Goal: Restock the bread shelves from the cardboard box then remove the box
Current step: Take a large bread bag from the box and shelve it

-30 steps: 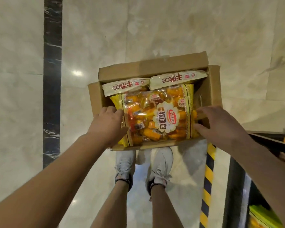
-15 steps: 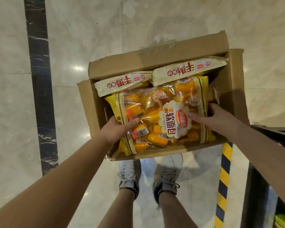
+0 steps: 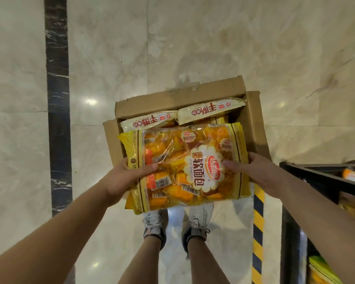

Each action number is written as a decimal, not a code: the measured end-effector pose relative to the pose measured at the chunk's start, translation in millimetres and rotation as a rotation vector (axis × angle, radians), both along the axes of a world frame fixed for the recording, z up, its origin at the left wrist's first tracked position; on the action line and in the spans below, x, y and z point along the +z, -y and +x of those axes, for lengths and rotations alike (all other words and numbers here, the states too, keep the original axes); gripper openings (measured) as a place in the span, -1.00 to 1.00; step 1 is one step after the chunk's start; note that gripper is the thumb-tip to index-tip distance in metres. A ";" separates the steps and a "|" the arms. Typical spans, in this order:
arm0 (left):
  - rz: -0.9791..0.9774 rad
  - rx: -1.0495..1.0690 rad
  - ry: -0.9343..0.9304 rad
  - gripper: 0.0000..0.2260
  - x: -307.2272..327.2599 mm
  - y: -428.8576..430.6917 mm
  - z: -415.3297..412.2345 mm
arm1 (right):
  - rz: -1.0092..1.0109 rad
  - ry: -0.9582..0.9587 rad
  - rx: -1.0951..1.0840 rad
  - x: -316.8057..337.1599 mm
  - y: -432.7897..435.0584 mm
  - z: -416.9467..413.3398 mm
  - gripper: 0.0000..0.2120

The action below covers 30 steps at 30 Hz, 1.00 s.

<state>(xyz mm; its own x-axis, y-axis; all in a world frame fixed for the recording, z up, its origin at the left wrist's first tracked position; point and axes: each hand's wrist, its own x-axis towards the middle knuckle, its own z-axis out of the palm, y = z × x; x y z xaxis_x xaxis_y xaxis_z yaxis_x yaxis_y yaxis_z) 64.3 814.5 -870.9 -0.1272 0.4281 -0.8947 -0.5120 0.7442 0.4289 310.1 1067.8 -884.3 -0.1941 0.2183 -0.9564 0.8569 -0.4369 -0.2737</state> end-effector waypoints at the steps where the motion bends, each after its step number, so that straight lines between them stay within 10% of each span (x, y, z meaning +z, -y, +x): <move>1: 0.020 -0.018 -0.003 -0.56 15.4 -0.6 -2.0 | -0.038 -0.026 -0.014 14.6 1.4 3.3 0.12; 6: 0.122 -0.035 -0.040 -0.27 102.1 -4.5 -15.0 | -0.144 -0.175 -0.053 109.6 9.6 14.5 -0.22; 10: 0.186 -0.063 -0.078 -0.03 188.6 -7.6 -21.8 | -0.071 -0.288 -0.085 201.2 19.0 24.9 -0.02; 13: 0.215 -0.089 -0.085 -0.05 262.5 -8.8 -22.5 | -0.050 -0.385 -0.068 286.4 30.7 31.3 -0.23; 21: 0.351 -0.083 -0.223 -0.11 452.9 0.1 -6.8 | 0.182 -0.526 -0.230 468.8 55.3 61.6 -0.03; 26: 0.430 -0.127 -0.346 -0.60 529.4 -6.3 12.6 | 0.372 -0.601 -0.409 536.8 60.1 75.6 -0.05; 30: 0.495 -0.202 -0.404 -0.43 565.7 -27.3 18.7 | 0.421 -0.699 -0.513 562.6 55.3 84.8 -0.18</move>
<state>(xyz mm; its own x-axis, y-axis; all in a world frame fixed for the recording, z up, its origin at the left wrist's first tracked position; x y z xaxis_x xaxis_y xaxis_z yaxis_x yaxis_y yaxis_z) 82.9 841.8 -305.2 -0.2854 0.8265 -0.4852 -0.1107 0.4744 0.8733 395.0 1012.5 -321.7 -0.4755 0.7341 -0.4847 0.1729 -0.4622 -0.8697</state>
